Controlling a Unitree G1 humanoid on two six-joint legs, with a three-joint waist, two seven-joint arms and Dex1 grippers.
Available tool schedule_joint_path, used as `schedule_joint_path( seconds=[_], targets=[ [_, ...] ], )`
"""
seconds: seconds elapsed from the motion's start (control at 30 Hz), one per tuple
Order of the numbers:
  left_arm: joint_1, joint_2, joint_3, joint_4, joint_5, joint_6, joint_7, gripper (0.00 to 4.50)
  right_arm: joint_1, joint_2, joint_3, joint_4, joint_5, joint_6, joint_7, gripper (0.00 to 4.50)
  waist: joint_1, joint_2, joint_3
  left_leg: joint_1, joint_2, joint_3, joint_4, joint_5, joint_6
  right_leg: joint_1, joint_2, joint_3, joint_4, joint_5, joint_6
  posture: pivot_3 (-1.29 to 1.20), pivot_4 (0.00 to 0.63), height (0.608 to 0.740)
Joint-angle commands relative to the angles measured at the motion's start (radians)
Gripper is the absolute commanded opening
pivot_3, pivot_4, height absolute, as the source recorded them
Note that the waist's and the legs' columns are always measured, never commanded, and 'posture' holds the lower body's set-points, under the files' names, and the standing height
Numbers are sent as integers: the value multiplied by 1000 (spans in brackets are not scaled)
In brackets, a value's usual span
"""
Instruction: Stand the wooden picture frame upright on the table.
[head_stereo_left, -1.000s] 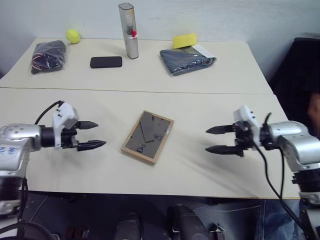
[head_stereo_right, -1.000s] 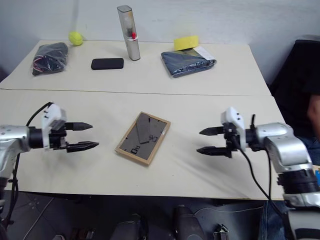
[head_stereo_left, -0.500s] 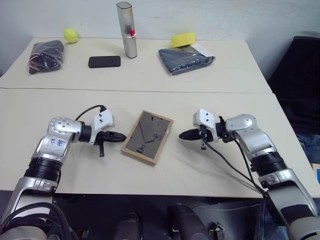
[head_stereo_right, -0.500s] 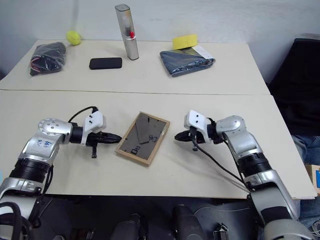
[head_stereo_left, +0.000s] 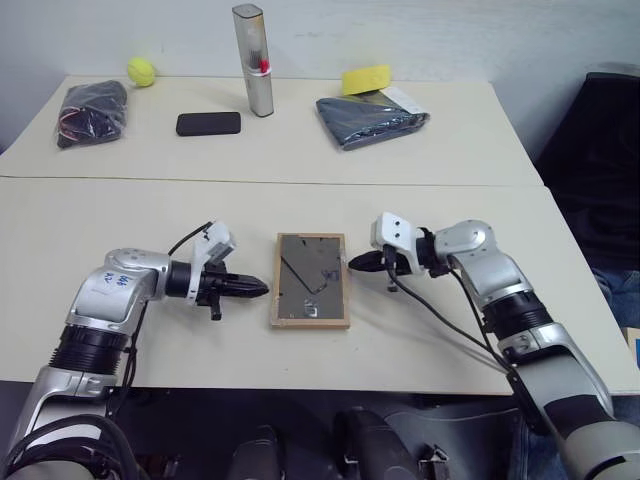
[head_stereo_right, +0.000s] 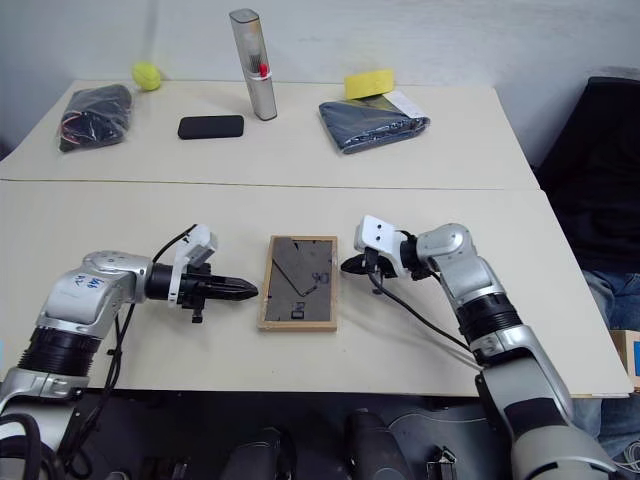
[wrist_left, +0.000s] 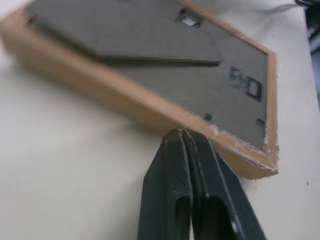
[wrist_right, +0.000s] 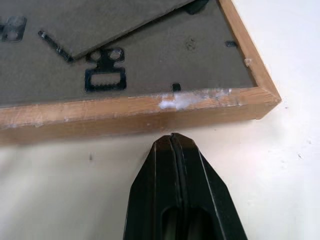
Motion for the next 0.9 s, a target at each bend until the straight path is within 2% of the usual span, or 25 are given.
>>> schedule_joint_path(
  seconds=[0.03, 0.17, 0.33, 0.43, 0.63, 0.9],
  targets=[
    [22, 53, 50, -26, -110, 276, 1, 1553, 22, -63, 19, -125, -3, -18, 85, 0, 1, 0, 0, 0, 0, 0, 0, 0, 0, 0, 0, 0, 1, 0, 0, 0, 150, 740],
    [30, 30, 114, -1, -194, 466, 54, 2790, 67, -112, 58, -228, -24, -45, 147, 0, 3, 0, 0, 1, 0, -1, 0, 0, 0, 2, 0, -1, 0, 0, 0, 0, 150, 740],
    [6, -33, 130, 5, -221, 550, 142, 4365, 83, -103, 86, -261, -55, -69, 134, 0, 7, 0, 0, 2, -1, -1, 1, 0, 0, 2, -1, -1, 0, 0, 0, 0, 150, 740],
    [3, -58, 97, -12, -219, 565, 187, 4474, 79, -91, 99, -264, -72, -74, 121, 0, 12, 0, -1, 3, -1, -2, 1, 0, 0, 3, -1, -1, 0, 0, 0, 0, 150, 740],
    [-27, -201, 32, 7, -199, 576, 297, 4474, 65, -30, 127, -239, -116, -95, 78, 0, 28, 4, -6, 6, -3, -2, 1, 0, 0, 6, -3, -1, -1, 0, 0, 0, 150, 740],
    [-85, -299, 60, 5, -241, 620, 355, 4474, 77, -8, 128, -249, -130, -91, 61, 0, 34, 5, -7, 17, -3, -5, -1, -1, 1, 20, -3, -3, -6, 0, 1, 0, 150, 740]
  ],
)
